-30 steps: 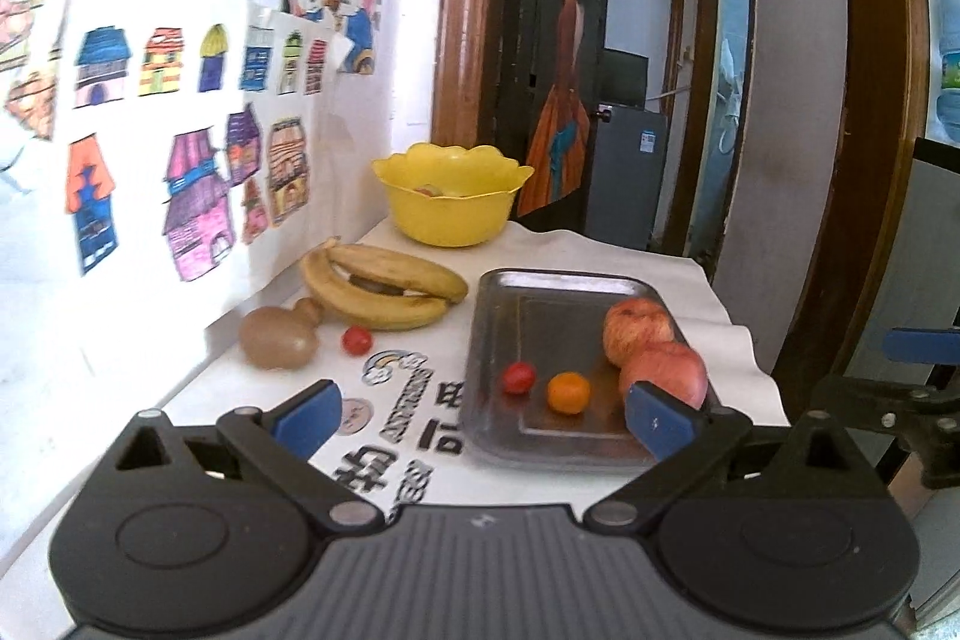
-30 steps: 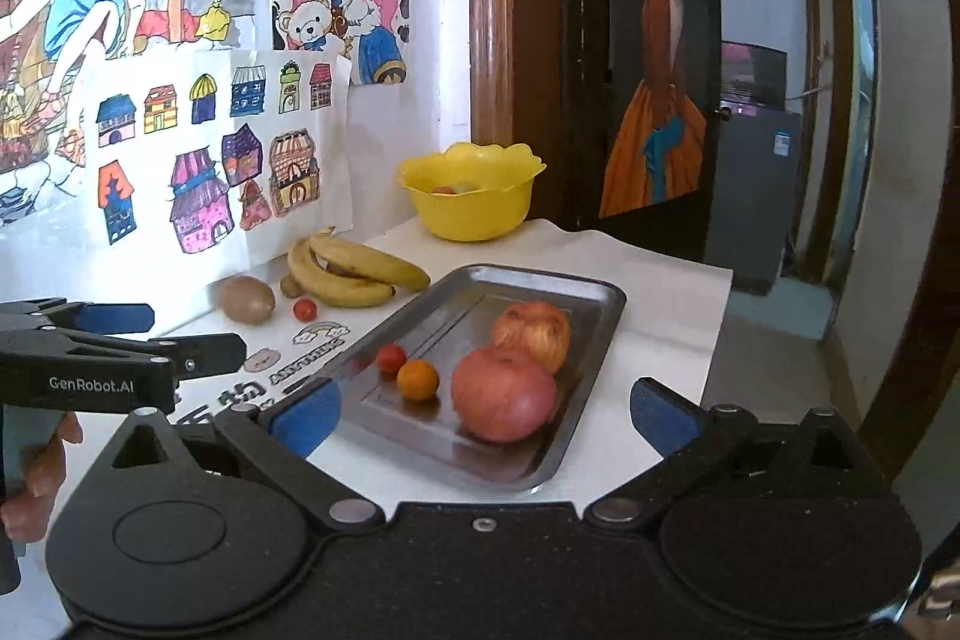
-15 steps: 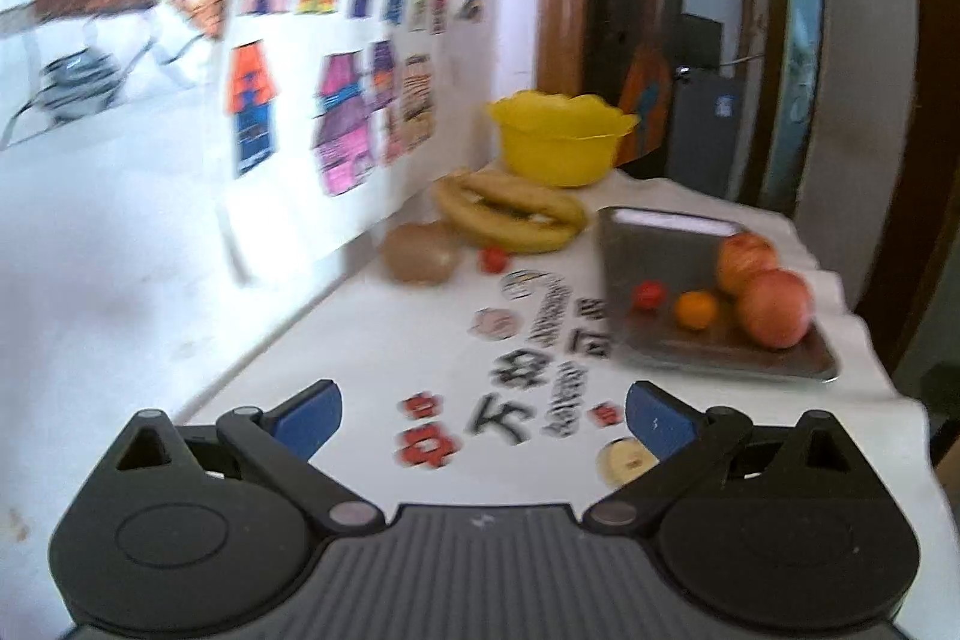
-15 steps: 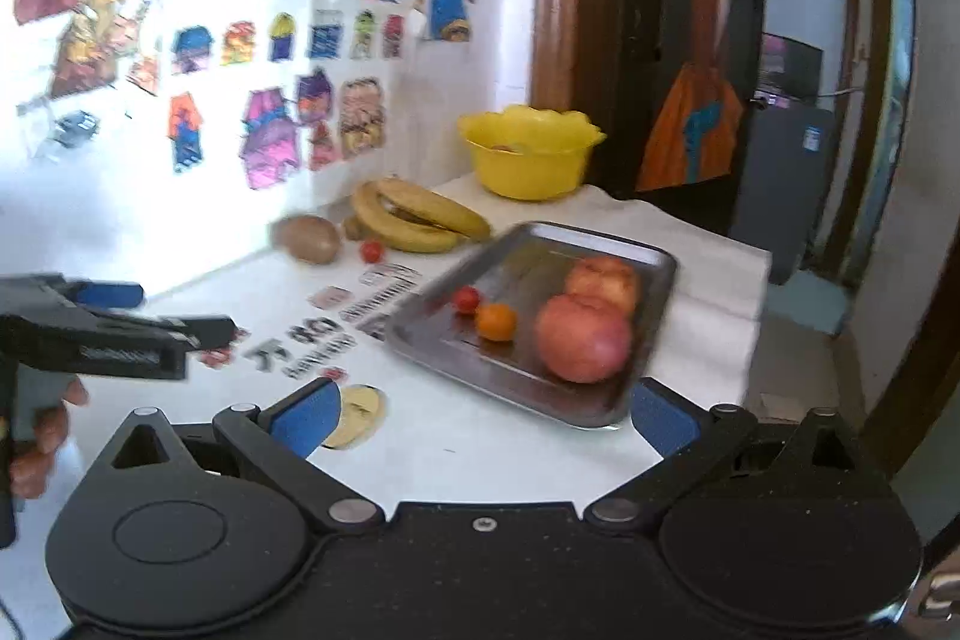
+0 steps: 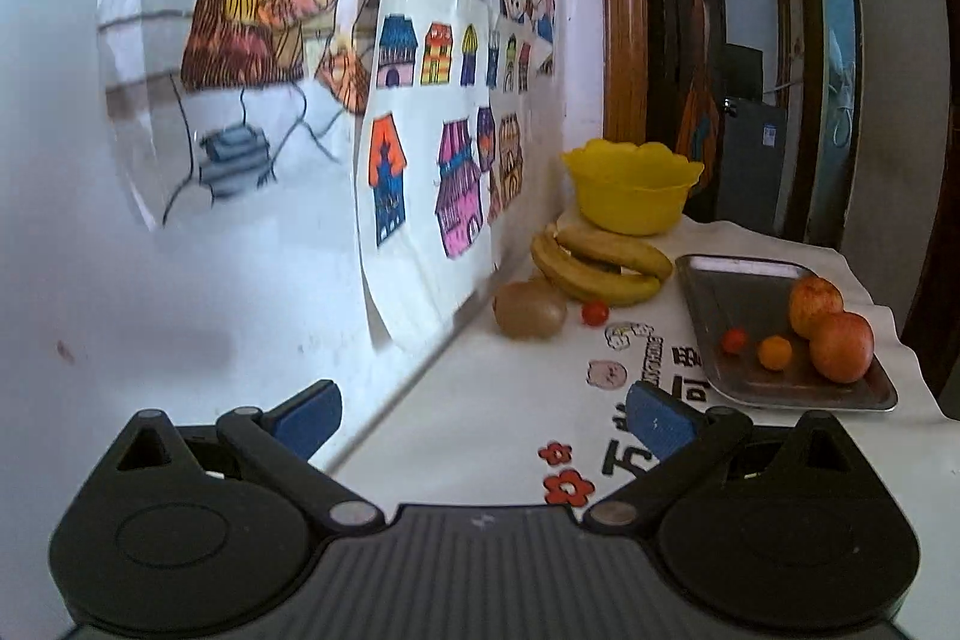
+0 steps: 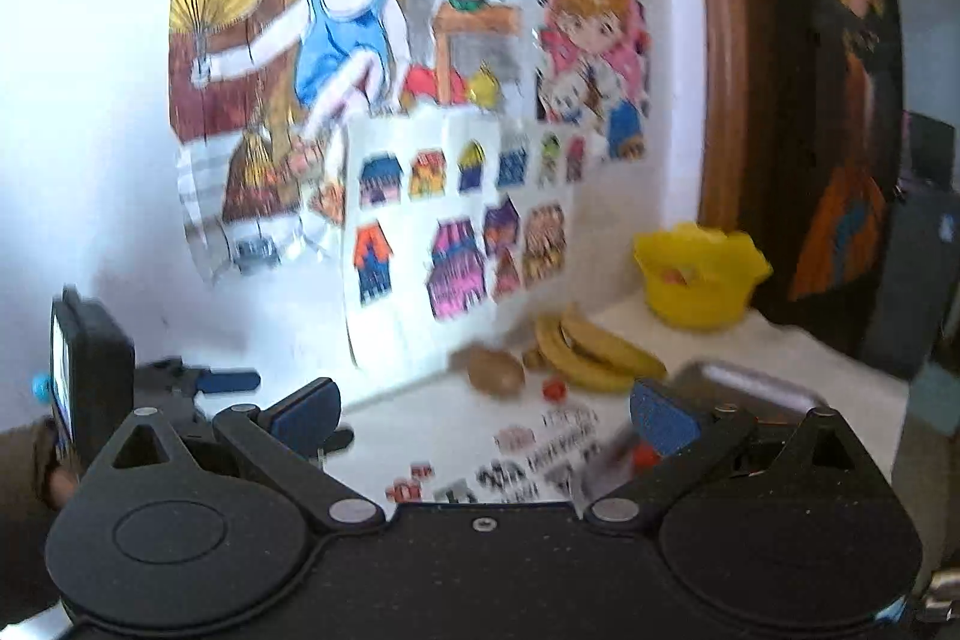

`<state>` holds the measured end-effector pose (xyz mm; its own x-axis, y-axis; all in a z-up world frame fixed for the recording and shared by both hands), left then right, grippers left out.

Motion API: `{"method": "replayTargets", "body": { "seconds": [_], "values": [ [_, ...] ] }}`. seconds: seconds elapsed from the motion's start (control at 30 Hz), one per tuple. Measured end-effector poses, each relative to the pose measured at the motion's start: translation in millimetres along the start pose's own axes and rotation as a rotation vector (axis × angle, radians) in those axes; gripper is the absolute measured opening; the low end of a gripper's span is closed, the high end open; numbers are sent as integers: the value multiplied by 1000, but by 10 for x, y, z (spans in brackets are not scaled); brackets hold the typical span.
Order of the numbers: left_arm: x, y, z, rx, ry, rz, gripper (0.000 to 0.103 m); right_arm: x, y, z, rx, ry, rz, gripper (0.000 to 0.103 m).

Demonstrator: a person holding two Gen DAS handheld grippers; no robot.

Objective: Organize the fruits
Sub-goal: 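Lift both open tools away from the tray, then move the open right tool to the remaining cherry tomato while the left tool approaches the kiwi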

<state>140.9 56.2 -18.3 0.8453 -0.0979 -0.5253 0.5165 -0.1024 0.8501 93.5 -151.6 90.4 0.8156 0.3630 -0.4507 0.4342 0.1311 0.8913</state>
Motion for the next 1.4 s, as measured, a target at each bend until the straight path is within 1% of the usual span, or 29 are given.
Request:
{"method": "replayTargets", "body": {
  "seconds": [0.2,0.27,0.37,0.43,0.57,0.87,0.93,1.03,1.13,1.23,1.33,1.4],
  "values": [
    [133,146,62,44,-15,14,103,228,640,115,80,62,76,102],
    [198,184,101,57,-21,23,103,365,766,160,49,86,99,102],
    [327,212,144,71,-32,23,103,591,809,254,4,95,102,102],
    [431,215,160,72,-38,14,103,752,776,346,-7,113,84,102],
    [691,249,209,74,-55,-5,103,1106,620,555,44,150,22,102],
    [1408,305,343,123,-72,-32,103,2011,153,944,139,161,-118,102],
    [1548,310,357,124,-70,-45,103,2189,68,1019,163,157,-138,101],
    [1696,311,370,121,-78,-60,103,2418,-35,1119,205,165,-171,95],
    [1796,315,386,125,-95,-53,103,2595,-128,1199,228,144,-188,92],
    [1870,328,389,141,-91,-52,103,2710,-190,1259,237,121,-196,91],
    [1955,342,378,152,-84,-55,103,2840,-256,1269,223,99,-221,87],
    [1992,342,366,154,-83,-57,102,2898,-297,1260,215,100,-231,83]
  ]
}}
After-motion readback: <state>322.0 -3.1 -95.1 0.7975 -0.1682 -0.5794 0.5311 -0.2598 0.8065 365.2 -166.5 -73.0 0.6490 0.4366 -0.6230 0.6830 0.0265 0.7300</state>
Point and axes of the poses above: each gripper's, at about its wrist camera, not at the fingertips, and x roughly the way its jaws point, z to its right, y to its top, the point moved 6 cm from there along x, roughly the way its jaws point, and after that the axes turned 5 degrees about -z, right-handed, at the moved point
